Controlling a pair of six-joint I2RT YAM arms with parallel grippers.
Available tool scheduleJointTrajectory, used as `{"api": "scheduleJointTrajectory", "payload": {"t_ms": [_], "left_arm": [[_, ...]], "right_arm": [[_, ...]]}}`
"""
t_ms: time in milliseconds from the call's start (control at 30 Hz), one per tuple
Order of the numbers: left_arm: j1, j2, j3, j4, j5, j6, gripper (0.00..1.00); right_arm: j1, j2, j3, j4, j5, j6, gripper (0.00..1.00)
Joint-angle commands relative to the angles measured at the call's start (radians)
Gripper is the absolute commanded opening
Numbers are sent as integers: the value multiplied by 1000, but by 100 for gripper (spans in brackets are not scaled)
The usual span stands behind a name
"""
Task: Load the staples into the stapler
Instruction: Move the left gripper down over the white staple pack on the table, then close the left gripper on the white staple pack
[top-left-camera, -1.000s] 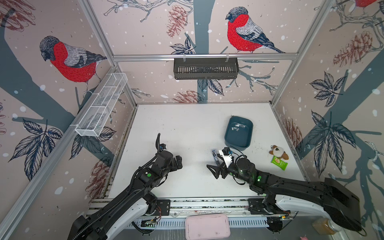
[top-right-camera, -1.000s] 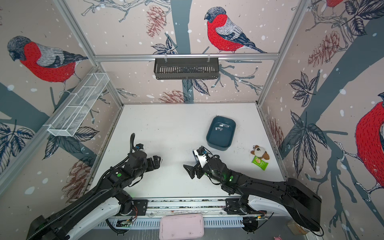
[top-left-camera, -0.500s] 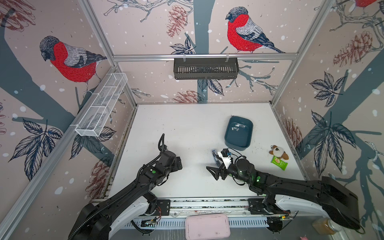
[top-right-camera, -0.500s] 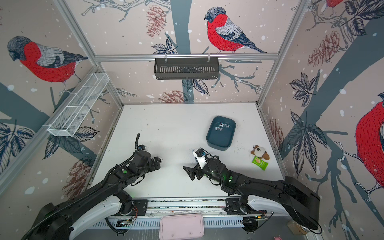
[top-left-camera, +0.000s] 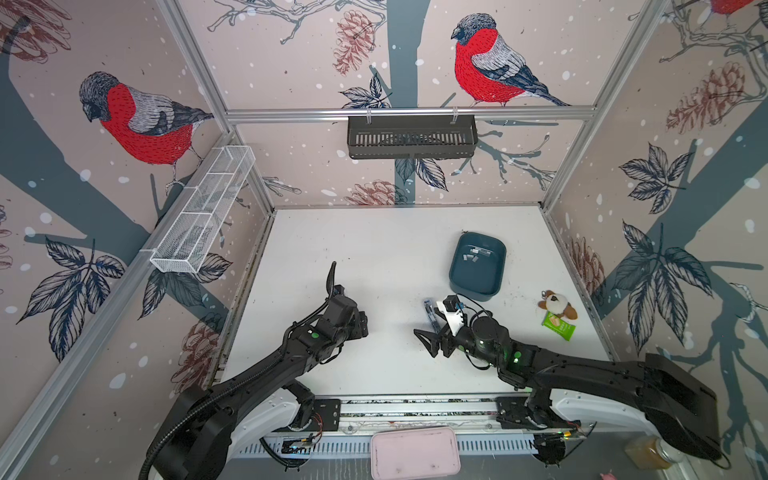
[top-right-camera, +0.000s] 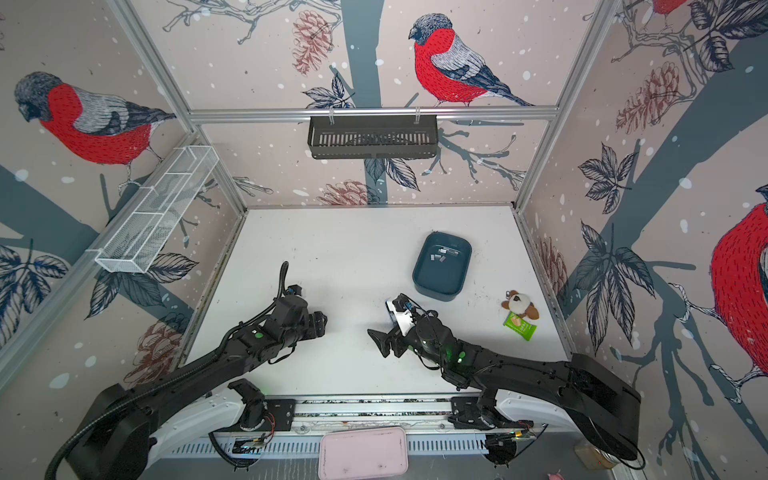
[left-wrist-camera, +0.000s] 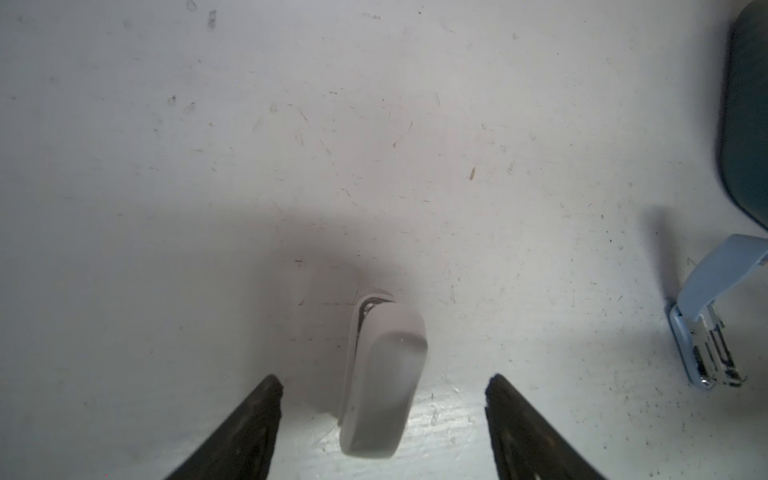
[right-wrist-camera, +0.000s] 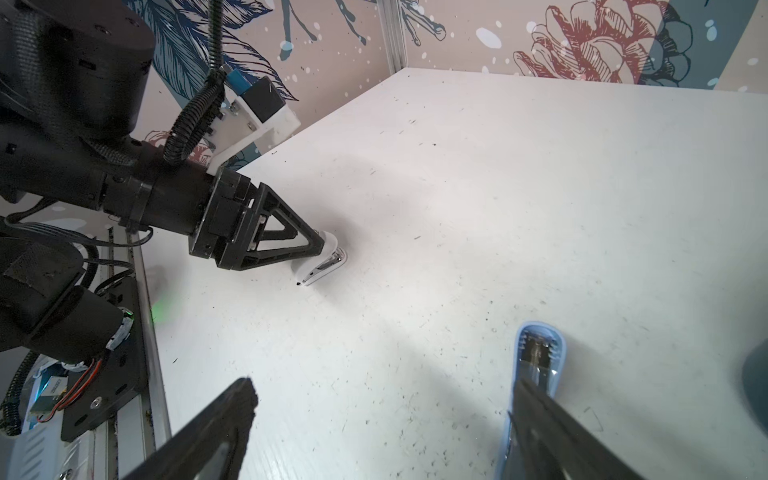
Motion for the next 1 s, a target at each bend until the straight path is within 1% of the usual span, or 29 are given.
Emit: {"api": "scheduleJointTrajectory", "payload": {"t_ms": [0, 67, 200, 267, 367, 500, 767, 967], "left_arm": [[2, 64, 46, 5, 17, 52, 75], [2, 113, 80, -17, 15, 75, 73], [2, 209, 143, -60, 20, 120, 62], [3, 231, 151, -64, 20, 122, 60], [2, 233, 146, -64, 15, 120, 56], [2, 216, 135, -72, -5, 114, 55], [2, 231, 141, -79, -23, 103, 51], [3, 237, 150, -81, -29, 98, 43]], "right_arm": [[1, 3, 9, 2, 15, -1, 96], [1, 4, 8, 1, 22, -2, 96], [-2, 22, 22, -22, 45, -2, 96], [-2, 30, 27, -25, 46, -1, 96], [-2, 33, 27, -25, 49, 1, 96], [-11, 34, 27, -24, 39, 10, 96], [-40, 32, 21, -19, 13, 27, 96], [-53, 26, 15, -18, 2, 35, 96]]}}
